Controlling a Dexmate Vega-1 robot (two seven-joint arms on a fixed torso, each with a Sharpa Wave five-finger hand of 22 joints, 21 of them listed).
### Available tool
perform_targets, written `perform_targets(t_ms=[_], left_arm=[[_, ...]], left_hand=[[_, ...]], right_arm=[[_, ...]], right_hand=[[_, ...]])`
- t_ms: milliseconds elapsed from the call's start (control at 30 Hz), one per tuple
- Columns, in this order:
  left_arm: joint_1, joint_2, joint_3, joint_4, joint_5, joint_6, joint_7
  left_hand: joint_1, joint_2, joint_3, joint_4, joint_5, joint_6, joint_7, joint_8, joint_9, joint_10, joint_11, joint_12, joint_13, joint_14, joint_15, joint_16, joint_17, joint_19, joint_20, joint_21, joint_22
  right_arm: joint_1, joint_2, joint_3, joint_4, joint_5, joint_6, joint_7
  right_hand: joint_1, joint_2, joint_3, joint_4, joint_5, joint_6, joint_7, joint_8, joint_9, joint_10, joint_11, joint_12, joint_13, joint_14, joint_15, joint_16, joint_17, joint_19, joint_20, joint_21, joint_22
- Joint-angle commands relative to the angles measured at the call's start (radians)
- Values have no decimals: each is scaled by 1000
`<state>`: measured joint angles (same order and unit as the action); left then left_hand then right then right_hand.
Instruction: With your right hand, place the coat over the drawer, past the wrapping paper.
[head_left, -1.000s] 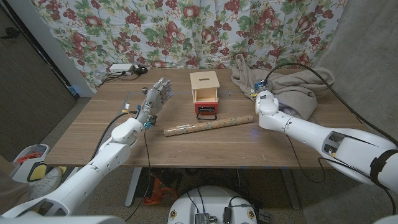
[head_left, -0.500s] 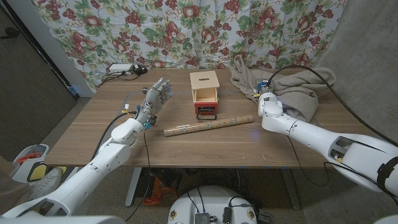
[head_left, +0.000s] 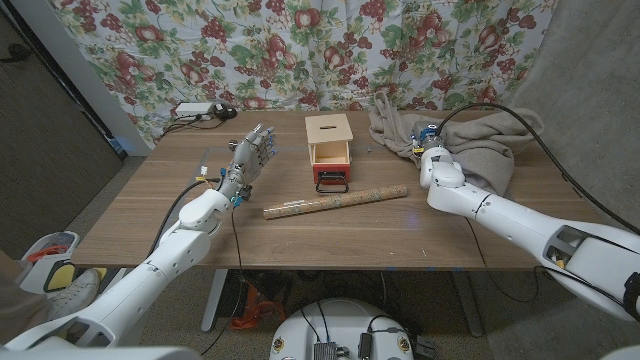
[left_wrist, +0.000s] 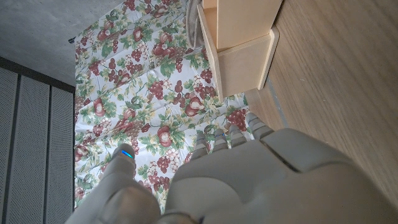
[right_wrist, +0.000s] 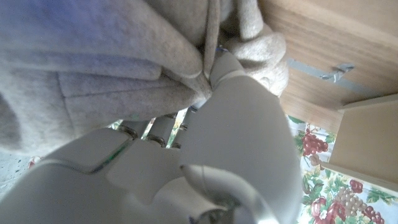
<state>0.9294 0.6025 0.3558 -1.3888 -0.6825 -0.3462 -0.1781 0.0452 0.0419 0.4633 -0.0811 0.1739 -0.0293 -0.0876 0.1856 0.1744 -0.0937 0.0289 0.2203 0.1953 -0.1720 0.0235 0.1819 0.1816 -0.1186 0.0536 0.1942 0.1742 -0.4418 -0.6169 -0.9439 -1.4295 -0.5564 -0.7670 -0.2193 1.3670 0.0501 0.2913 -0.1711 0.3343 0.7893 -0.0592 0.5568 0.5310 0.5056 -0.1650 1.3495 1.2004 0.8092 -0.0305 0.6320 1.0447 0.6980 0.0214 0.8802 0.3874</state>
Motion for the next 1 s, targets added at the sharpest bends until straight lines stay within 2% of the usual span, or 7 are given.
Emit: perform_targets(t_ms=[33, 200, 300, 400, 600, 833, 1000], left_arm=[[-2, -2, -1, 5, -3, -4, -6], [-6, -1, 1, 6, -2, -1, -8], [-13, -4, 3, 13, -2, -3, -14], [-18, -8, 4, 20, -2, -5, -18], [-17, -9, 5, 22, -2, -2, -15], [-15, -10, 4, 24, -3, -4, -13], [-17, -13, 3, 29, -5, -6, -15]], left_hand=[[-7, 3, -6, 1, 7, 4, -2, 3, 3, 4, -4, 3, 2, -65, 5, 5, 1, 2, 4, 2, 3], [-7, 3, -6, 1, 7, 6, -1, 3, 3, 4, -2, 3, 2, -65, 6, 5, 1, 2, 4, 2, 3], [-8, 3, -7, 1, 7, 7, -2, 3, 3, 4, -2, 2, 2, -63, 6, 6, 1, 2, 3, 2, 3], [-8, 3, -7, 1, 7, 7, -1, 3, 3, 6, -2, 3, 2, -64, 7, 5, 1, 2, 3, 2, 3], [-8, 3, -7, 1, 7, 7, -2, 3, 3, 5, -4, 2, 2, -64, 5, 5, 1, 3, 3, 2, 3], [-8, 3, -7, 1, 7, 7, -2, 2, 4, 5, -2, 2, 2, -64, 6, 5, 2, 3, 3, 2, 3], [-8, 4, -8, 2, 7, 7, -2, 2, 4, 6, -1, 3, 2, -65, 7, 5, 2, 3, 4, 2, 3]], right_arm=[[-28, -7, 45, -38, -2, 23, -45], [-41, -9, 70, -52, 10, 32, -63], [-38, -10, 70, -51, 9, 30, -58], [-41, -7, 75, -47, 13, 32, -64], [-56, -8, 94, -58, 20, 40, -95], [-75, -13, 142, -104, 26, 51, -166], [-70, -25, 156, -143, 10, 46, -178]], right_hand=[[17, 2, 17, 10, 18, 8, 2, 0, 1, -4, 1, -11, -19, 77, -200, -17, 7, 152, -212, 25, 5], [24, -5, 20, 8, 32, 22, 2, 3, -4, -1, -1, -5, -10, 86, -200, -33, 10, 145, -211, 45, 5], [27, -7, 23, 10, 43, 5, -5, 1, 2, -18, 6, 14, 21, 94, -200, -49, 14, 134, -213, 65, 5], [29, -5, 26, 13, 53, -5, -7, 2, 10, -43, -6, 10, 10, 94, -200, -67, 18, 117, -215, 86, 5], [38, -22, 31, 9, 77, 23, 2, 9, 0, -32, -4, 26, 16, 113, -200, -95, 30, 107, -212, 133, -2], [48, -37, 37, 6, 98, 40, 5, 10, -9, -33, -7, 56, 34, 130, -199, -110, 35, 102, -208, 160, -9], [49, -41, 39, 7, 107, 47, 7, 11, -13, -31, -6, 69, 36, 137, -198, -115, 38, 100, -208, 171, -13]])
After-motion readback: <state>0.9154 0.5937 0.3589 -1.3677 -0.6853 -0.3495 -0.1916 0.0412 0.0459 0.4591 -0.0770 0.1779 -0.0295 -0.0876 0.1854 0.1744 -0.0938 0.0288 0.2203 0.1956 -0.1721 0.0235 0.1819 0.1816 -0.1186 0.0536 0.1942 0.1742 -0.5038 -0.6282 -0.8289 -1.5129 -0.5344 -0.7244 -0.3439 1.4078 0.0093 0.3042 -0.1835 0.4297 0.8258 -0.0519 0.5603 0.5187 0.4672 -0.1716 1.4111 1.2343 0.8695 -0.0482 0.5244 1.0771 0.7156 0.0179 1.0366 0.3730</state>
